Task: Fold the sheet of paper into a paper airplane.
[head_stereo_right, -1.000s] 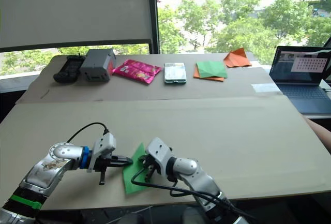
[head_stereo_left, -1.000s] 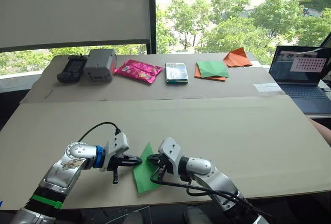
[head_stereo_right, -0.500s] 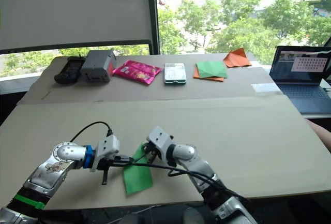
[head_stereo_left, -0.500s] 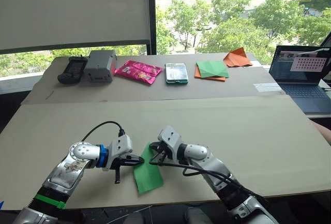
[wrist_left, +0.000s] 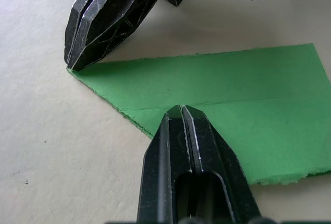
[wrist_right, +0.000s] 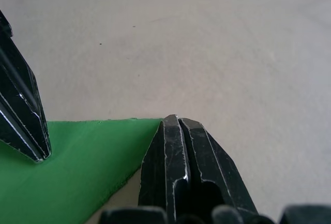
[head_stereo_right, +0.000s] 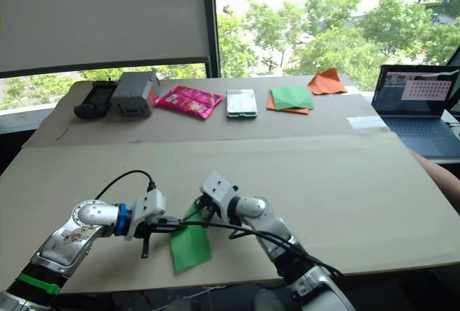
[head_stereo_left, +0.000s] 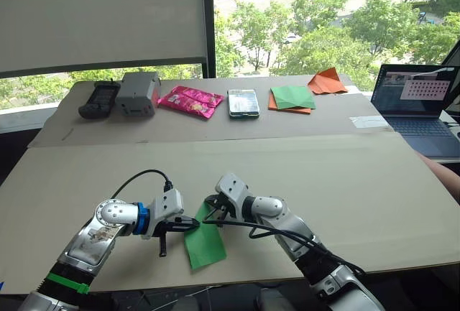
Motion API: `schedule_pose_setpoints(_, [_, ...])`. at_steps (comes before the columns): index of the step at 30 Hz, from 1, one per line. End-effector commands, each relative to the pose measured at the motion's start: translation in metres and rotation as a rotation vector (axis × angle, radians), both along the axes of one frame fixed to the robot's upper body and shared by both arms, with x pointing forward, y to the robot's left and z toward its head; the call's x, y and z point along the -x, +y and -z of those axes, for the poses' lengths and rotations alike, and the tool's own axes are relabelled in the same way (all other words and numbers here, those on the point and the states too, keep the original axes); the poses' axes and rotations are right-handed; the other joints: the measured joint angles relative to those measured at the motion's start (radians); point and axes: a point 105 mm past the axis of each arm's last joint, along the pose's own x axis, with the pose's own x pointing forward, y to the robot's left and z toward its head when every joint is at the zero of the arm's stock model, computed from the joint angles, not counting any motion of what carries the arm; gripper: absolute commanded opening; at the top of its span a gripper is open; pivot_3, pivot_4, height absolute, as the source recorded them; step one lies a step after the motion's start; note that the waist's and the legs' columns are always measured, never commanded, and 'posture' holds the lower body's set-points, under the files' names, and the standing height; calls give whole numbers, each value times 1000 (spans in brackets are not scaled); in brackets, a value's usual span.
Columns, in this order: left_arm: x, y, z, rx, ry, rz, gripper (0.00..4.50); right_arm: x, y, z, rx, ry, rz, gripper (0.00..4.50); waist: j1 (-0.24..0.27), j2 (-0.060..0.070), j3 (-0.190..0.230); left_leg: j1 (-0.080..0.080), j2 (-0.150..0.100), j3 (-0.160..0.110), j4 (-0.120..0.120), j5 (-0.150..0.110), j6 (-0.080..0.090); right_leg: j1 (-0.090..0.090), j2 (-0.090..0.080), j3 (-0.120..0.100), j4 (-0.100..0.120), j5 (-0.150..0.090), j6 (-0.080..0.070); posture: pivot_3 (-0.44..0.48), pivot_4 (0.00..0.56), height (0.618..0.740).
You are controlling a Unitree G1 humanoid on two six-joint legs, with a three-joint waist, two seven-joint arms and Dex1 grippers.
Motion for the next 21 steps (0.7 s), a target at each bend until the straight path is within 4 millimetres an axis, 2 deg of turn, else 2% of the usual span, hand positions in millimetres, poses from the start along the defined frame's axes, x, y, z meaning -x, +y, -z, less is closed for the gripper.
schedule_pose_setpoints(1, [6,6,18,-63,56,-16,24,24,-10,41,144,146,-37,0,0,0,-1,0,0,0,0,0,0,0,0,0,0,0,0,0,150,740])
schedule_pose_setpoints(12, [6,8,20,-73,58,-17,24,53,-19,52,225,249,-108,0,1,0,-7,0,0,0,-1,0,0,0,0,0,-1,0,0,0,150,740])
schedule_pose_setpoints(21, [6,9,20,-77,57,-20,24,69,-24,56,304,240,-211,0,1,-2,-9,0,0,0,-1,-1,0,0,0,0,-2,-1,-1,0,150,740])
